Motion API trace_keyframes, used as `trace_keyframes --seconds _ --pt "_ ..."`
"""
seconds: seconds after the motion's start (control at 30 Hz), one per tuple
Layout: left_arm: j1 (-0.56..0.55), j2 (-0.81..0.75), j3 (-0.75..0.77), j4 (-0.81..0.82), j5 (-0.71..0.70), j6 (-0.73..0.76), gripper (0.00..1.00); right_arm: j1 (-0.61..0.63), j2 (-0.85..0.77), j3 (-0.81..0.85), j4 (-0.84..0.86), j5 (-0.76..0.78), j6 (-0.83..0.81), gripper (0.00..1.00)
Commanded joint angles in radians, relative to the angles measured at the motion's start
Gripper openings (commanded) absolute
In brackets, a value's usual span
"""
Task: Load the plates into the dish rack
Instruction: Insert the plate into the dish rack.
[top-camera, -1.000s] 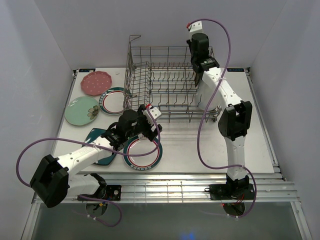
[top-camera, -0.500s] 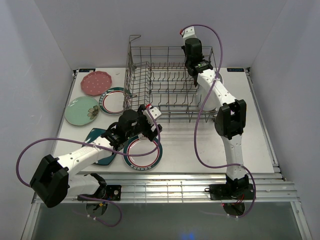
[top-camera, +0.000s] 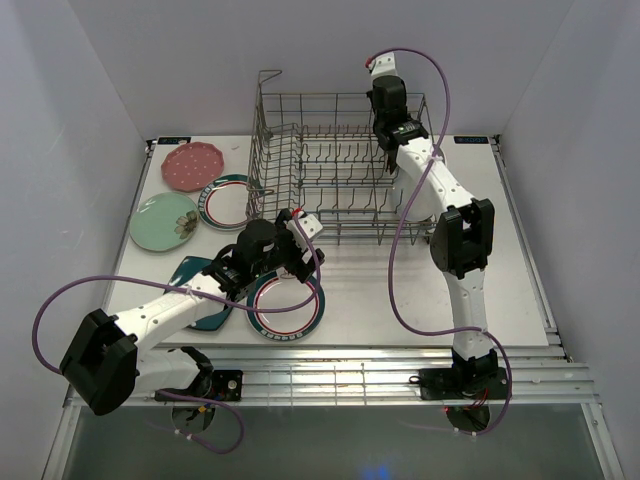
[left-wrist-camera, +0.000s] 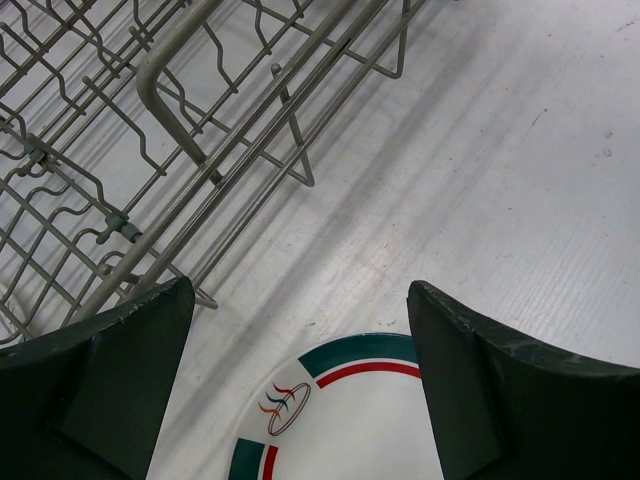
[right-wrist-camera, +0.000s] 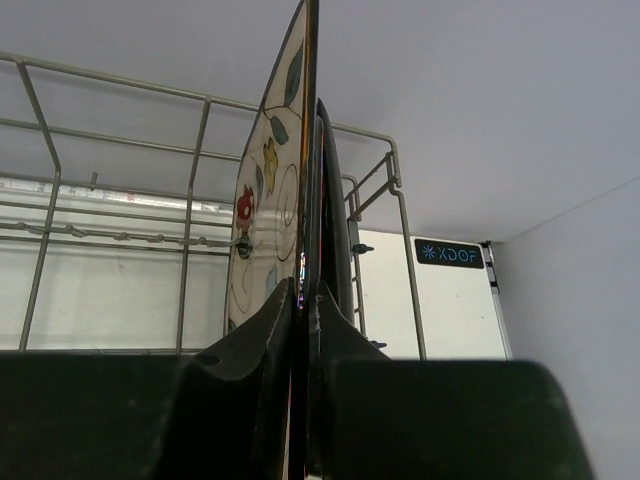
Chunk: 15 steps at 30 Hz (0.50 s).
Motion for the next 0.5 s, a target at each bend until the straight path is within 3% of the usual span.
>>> trace_keyframes --seconds 0.0,0.47 --pt "0.006 -0.008 0.016 -0.012 0.019 0.0 0.98 -0.002 -0.06 0.075 0.194 0.011 0.042 0.08" --pt "0.007 0.006 0.022 -0.015 0.022 0.0 0.98 -0.053 -0.017 0.097 0.148 -0.072 0.117 0.08"
